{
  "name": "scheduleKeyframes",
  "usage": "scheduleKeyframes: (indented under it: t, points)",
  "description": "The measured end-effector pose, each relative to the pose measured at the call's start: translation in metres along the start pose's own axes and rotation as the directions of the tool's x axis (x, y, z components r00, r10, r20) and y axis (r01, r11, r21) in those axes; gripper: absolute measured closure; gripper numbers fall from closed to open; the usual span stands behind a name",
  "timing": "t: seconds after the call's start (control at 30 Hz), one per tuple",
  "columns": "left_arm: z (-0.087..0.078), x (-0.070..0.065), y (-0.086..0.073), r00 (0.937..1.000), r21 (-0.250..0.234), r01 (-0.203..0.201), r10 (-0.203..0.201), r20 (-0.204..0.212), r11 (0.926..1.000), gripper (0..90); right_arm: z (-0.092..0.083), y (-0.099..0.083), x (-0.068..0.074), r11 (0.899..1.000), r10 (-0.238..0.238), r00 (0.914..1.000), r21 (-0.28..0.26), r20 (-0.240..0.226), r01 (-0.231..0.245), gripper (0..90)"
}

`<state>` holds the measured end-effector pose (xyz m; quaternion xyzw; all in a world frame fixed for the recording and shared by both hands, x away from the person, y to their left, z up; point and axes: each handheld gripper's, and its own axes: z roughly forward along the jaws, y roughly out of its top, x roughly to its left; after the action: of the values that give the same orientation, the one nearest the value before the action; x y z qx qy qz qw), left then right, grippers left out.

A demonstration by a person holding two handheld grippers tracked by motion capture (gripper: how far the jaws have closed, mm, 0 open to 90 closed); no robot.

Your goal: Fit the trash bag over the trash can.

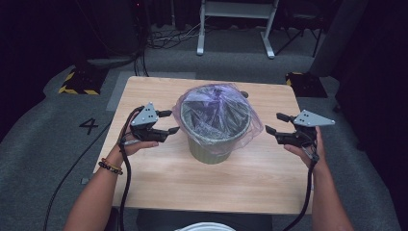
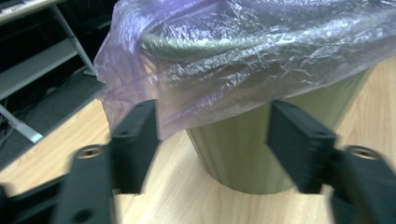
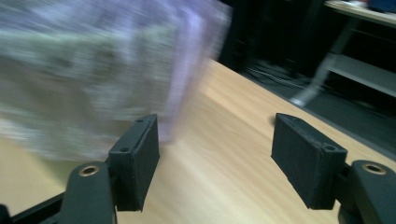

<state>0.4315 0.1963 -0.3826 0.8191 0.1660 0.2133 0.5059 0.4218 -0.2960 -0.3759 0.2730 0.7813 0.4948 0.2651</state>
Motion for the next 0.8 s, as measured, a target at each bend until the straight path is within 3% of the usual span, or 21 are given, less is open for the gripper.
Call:
scheduleKeyframes:
  t: [0.03, 0.1, 0.17, 0.33, 0.43, 0.5, 0.6, 0.67, 0.8]
  points:
    - [0.001, 0.001, 0.0, 1.0, 0.0, 0.0, 0.0, 0.007, 1.0, 42.8, -0.004, 0.0, 0.005, 1.0, -0.006, 0.9975, -0.02, -0.07, 0.005, 30.2]
    - [0.003, 0.003, 0.001, 0.9999, -0.002, -0.009, 0.009, 0.014, 1.0, 48.5, -0.005, 0.002, 0.013, 0.999, -0.041, 0.9911, -0.03, -0.127, 0.037, 28.8]
    - [0.007, 0.004, 0.0, 0.9994, 0.009, -0.019, 0.019, 0.03, 0.9998, 56.6, 0.0, 0.003, 0.02, 0.999, -0.033, 0.9822, -0.035, -0.185, 0.027, 27.3]
    - [0.015, 0.003, 0.001, 0.9977, 0.029, -0.051, 0.05, 0.047, 0.9983, 70.0, 0.019, 0.002, 0.023, 1.0, 0.006, 0.9764, -0.019, -0.216, -0.011, 28.2]
    - [0.019, 0.004, 0.001, 0.9957, 0.017, -0.058, 0.056, 0.073, 0.9982, 88.8, 0.031, -0.003, 0.023, 0.999, 0.022, 0.9661, -0.027, -0.257, -0.03, 52.8]
    - [0.021, 0.004, 0.0, 0.9958, 0.021, -0.052, 0.051, 0.076, 0.9984, 90.0, 0.035, -0.006, 0.024, 0.999, 0.017, 0.9595, -0.031, -0.281, -0.027, 64.7]
    - [0.023, 0.002, -0.002, 0.9961, 0.03, -0.056, 0.054, 0.07, 0.998, 90.0, 0.039, -0.012, 0.027, 0.999, 0.002, 0.9523, -0.039, -0.305, -0.015, 89.4]
    - [0.025, 0.001, -0.006, 0.9947, 0.033, -0.054, 0.051, 0.089, 0.998, 90.0, 0.04, -0.016, 0.027, 0.999, -0.001, 0.9455, -0.051, -0.326, -0.017, 90.0]
    - [0.029, -0.005, -0.013, 0.993, 0.059, -0.062, 0.056, 0.104, 0.9963, 90.0, 0.041, -0.025, 0.027, 0.999, 0.021, 0.942, -0.032, -0.335, -0.034, 90.0]
